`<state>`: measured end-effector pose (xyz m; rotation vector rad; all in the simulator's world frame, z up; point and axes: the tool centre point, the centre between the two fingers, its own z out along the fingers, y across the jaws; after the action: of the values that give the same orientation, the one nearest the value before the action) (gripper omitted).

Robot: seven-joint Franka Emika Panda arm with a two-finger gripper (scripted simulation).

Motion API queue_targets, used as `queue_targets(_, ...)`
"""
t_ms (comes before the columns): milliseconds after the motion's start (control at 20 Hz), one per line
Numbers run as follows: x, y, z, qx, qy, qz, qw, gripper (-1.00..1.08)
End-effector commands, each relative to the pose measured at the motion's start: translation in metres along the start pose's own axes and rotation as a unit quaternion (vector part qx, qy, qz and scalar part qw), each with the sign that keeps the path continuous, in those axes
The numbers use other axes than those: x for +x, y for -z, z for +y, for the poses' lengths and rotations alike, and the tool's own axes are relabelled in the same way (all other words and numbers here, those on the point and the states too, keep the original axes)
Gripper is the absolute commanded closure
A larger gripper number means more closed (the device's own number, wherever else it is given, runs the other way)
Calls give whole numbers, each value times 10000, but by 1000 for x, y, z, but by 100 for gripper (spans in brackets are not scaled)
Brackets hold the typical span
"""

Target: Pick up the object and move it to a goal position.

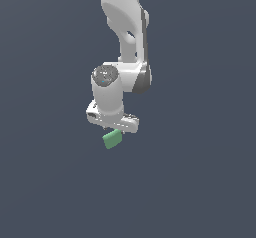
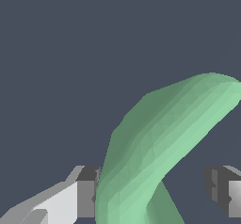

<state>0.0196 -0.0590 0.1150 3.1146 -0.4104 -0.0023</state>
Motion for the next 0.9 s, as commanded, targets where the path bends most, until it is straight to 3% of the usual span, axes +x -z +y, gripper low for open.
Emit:
queue_targets(0,-8,4,29,1,-1,4,10000,108)
queue_targets(500,-32,17,132,4,-2,5,10000,108)
queue_targets(850,-39,22,168,4,0,7,10000,108)
